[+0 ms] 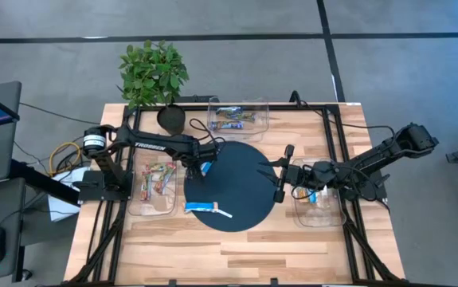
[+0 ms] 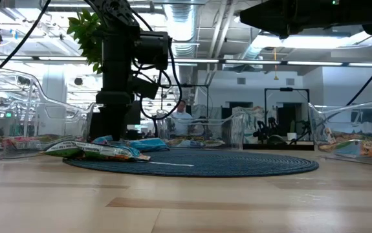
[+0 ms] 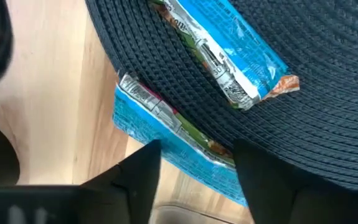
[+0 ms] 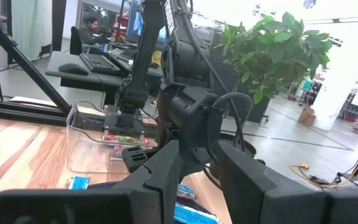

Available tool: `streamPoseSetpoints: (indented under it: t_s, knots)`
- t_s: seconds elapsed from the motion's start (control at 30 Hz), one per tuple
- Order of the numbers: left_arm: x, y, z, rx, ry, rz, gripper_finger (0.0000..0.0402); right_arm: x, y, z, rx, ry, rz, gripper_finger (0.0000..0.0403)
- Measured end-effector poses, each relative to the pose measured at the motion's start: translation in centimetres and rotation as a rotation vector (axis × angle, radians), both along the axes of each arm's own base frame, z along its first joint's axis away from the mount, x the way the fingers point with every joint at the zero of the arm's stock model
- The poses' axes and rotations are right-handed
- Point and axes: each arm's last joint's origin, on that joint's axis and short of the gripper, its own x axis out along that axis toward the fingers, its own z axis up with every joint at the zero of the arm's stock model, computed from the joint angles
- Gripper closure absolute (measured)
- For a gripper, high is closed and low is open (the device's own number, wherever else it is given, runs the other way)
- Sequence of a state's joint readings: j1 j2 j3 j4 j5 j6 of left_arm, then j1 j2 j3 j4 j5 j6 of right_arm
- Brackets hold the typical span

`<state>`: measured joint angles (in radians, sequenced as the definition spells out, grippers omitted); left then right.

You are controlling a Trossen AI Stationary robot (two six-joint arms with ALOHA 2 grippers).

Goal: Pick and place Granola Bars by type
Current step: Put the red granola bar into the left transparent bin

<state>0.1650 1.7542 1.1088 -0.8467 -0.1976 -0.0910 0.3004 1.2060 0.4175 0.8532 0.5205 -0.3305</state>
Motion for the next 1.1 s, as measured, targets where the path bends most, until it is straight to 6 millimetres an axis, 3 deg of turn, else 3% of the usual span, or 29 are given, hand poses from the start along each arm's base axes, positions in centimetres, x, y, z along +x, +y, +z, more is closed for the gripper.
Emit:
streamPoseSetpoints:
  t_s: [0.23, 0.43, 0.67, 0.9, 1.1]
  knots:
    - [0.0, 0.0, 0.0, -0.001, 0.000, 0.000, 0.0285, 0.0, 0.0, 0.0, 0.000, 0.000, 0.000, 0.0301]
    - [0.0, 0.0, 0.0, -0.006, 0.000, 0.002, 0.0308, 0.0, 0.0, 0.0, 0.000, 0.000, 0.000, 0.0301]
    - [0.0, 0.0, -0.6, -0.006, 0.041, -0.027, 0.0273, 0.0, 0.0, 0.0, 0.000, 0.000, 0.000, 0.0301]
    - [0.4, 0.2, -3.6, 0.014, 0.167, -0.044, 0.0216, 0.0, 0.0, 0.0, 0.000, 0.001, 0.000, 0.0301]
    - [0.6, 0.3, -3.5, 0.031, 0.176, -0.046, 0.0203, 0.0, 0.0, 0.0, -0.001, 0.001, 0.000, 0.0301]
